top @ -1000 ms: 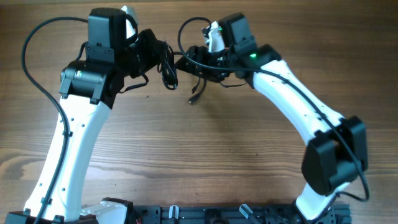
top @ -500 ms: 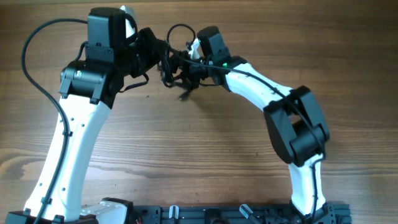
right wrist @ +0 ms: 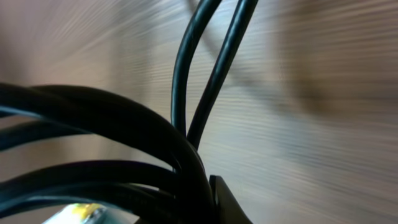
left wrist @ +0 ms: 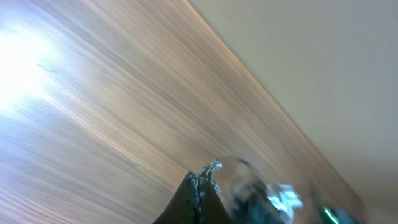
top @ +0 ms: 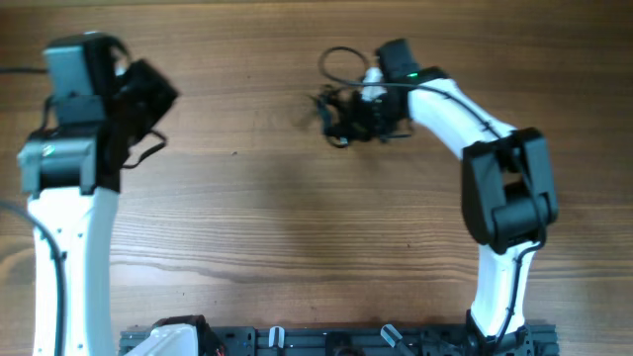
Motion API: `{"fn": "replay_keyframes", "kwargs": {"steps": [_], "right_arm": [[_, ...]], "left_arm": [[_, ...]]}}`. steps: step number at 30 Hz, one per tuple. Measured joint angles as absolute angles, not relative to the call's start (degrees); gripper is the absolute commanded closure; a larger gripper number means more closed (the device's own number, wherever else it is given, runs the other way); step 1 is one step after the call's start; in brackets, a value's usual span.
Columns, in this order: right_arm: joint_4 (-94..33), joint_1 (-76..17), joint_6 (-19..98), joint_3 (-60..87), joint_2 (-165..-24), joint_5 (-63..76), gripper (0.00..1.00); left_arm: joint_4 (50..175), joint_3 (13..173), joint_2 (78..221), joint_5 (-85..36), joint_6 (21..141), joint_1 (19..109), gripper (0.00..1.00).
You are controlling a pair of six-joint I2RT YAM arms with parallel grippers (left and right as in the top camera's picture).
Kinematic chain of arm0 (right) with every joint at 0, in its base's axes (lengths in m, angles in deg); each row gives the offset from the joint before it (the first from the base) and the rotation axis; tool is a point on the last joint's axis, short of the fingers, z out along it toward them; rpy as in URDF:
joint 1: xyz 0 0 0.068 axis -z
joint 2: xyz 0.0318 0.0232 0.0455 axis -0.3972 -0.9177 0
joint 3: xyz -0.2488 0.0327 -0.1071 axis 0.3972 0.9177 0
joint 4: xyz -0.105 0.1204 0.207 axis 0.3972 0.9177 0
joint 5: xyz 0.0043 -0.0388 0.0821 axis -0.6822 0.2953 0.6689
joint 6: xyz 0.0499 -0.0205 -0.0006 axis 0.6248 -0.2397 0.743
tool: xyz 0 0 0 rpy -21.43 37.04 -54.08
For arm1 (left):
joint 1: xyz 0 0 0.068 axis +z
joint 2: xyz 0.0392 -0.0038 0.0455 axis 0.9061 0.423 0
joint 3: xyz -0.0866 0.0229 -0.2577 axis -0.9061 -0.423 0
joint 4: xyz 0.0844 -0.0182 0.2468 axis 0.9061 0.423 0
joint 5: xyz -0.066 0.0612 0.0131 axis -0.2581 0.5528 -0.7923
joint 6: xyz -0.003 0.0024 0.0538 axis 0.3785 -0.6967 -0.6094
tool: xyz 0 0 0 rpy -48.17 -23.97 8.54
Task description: Untangle cables
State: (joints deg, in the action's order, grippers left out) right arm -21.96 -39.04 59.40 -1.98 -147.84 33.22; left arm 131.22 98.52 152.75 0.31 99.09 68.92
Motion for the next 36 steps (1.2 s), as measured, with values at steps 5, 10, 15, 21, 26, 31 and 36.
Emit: {"fn": "replay_keyframes", "kwargs": {"steps": [5,10,15,21,26,31,36], "right_arm": [[-16.6,-33.3,48.9,-1.5,-143.0,22.9,0.96],[-12.4,-35.3,37.2,-1.5,-138.6,23.6,0.5],[-9.8,-36.9,34.3,-1.5,-135.1,22.9,0.0],[-8.5,-36.1,36.5,-1.5,-131.9,19.0,0.01],[-10.7,-31.9,41.3,-1.5,-131.9,17.8,0.0],[-10.9,-24.4,42.0,-1.5,-131.9,18.3,0.0],[-10.8,-21.7,42.0,-1.5,-131.9,18.5,0.0]], "left_arm": [[135.9,99.1,151.5,9.7,95.2,71.8,0.96],[136.2,99.1,153.6,-1.8,88.1,70.0,0.96],[136.0,99.1,160.0,-12.3,82.0,65.0,0.96],[135.8,99.1,161.8,-15.0,78.3,60.5,0.96],[136.1,99.1,162.4,-15.2,76.9,55.4,0.94],[135.4,99.2,171.5,-13.6,74.0,42.2,0.75],[131.6,99.2,181.3,-10.8,72.1,35.1,0.58]]}}
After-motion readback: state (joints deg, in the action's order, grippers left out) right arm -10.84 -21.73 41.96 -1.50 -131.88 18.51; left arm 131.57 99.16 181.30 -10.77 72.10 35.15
